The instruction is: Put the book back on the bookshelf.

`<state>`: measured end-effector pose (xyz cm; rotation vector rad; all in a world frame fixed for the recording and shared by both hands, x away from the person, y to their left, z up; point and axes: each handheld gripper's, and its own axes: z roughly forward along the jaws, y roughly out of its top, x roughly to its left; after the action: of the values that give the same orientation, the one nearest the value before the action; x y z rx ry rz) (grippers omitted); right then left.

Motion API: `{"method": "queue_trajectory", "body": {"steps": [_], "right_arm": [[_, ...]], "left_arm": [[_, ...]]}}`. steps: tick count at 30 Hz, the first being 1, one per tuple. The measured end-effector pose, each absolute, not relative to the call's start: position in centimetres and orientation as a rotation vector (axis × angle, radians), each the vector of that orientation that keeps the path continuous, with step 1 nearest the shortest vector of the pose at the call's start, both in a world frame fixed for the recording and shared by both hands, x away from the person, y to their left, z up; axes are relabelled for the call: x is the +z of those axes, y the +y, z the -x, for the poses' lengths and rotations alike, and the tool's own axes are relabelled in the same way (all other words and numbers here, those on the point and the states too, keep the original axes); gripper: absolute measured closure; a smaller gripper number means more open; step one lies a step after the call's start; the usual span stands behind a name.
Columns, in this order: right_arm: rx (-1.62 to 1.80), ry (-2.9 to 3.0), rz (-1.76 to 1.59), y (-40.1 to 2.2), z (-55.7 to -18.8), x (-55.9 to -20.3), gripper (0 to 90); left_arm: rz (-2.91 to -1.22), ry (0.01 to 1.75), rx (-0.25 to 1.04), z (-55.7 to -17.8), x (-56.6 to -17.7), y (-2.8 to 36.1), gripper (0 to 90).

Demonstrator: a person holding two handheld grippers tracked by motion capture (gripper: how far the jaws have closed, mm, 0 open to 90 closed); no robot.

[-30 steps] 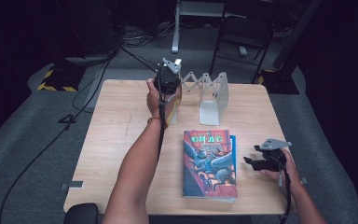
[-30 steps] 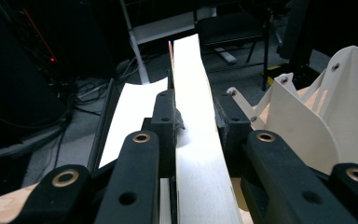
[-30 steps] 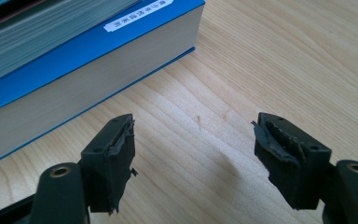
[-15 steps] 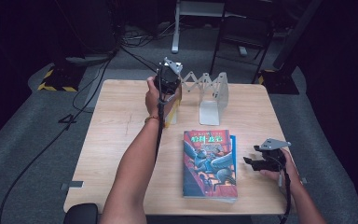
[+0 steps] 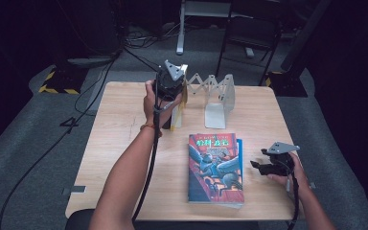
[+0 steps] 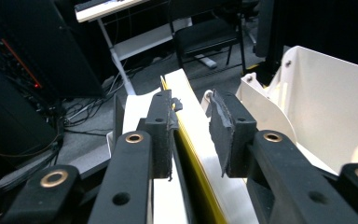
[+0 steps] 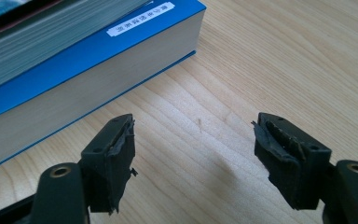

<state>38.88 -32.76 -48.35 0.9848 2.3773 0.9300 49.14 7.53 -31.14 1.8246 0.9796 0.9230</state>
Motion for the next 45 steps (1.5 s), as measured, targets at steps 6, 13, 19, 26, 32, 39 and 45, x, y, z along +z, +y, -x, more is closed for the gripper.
{"method": "queue_trajectory", "body": {"steps": [6, 13, 19, 26, 32, 39, 45], "right_arm": [[0.934, 2.374, -0.989, -32.8, -38.8, -48.2, 29.4], [0.934, 2.376, -0.987, -32.6, -38.7, -48.2, 29.3], [0.928, 2.362, -0.999, -32.6, -38.6, -47.9, 29.3], [0.934, 2.357, -0.994, -32.4, -38.4, -47.6, 29.3], [0.949, 2.351, -0.977, -32.1, -38.1, -47.1, 29.3], [0.965, 2.347, -0.953, -31.8, -37.7, -46.6, 29.3], [1.006, 2.272, -0.98, -32.2, -37.3, -45.4, 30.8]], "left_arm": [[-1.815, 0.923, 0.895, -47.0, -31.2, 9.2, 68.0], [-1.858, 0.861, 0.851, -44.2, -32.5, 11.2, 70.4], [-1.935, 0.808, 0.799, -41.9, -35.4, 12.4, 68.3], [-2.049, 0.786, 0.676, -39.7, -40.4, 13.5, 65.4], [-2.136, 0.754, 0.597, -38.4, -43.5, 13.9, 62.7], [-2.218, 0.74, 0.524, -37.5, -45.9, 14.2, 53.3], [-2.254, 0.712, 0.432, -37.0, -47.8, 14.3, 46.7]]}}
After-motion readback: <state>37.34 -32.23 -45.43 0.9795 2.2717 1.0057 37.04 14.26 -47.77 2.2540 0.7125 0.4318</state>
